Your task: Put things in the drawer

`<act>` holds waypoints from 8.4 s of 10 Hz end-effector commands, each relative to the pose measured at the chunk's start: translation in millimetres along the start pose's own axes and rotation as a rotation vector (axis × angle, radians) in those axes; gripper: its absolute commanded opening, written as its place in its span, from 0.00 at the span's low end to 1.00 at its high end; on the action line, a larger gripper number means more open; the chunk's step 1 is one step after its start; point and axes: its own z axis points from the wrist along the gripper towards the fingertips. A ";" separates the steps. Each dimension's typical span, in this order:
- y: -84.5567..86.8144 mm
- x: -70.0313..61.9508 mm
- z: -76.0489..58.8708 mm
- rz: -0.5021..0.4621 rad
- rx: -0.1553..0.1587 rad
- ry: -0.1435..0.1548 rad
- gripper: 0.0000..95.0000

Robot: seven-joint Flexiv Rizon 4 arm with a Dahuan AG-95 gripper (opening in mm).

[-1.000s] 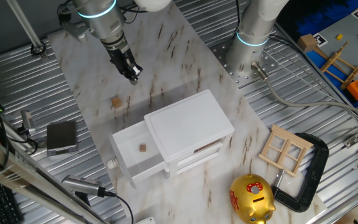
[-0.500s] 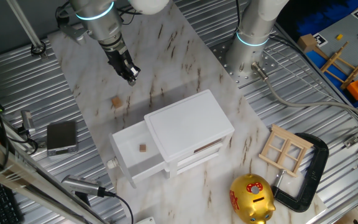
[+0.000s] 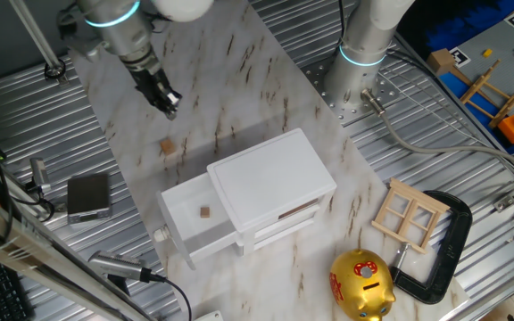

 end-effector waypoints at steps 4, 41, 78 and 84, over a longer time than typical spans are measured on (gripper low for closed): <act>-47.7 -13.1 -3.4 -0.011 0.001 -0.003 0.00; -43.7 -42.6 50.3 0.374 0.010 -0.076 0.20; -27.8 -23.7 108.6 0.364 0.080 -0.103 0.40; -25.8 -25.7 118.4 0.377 0.080 -0.108 0.40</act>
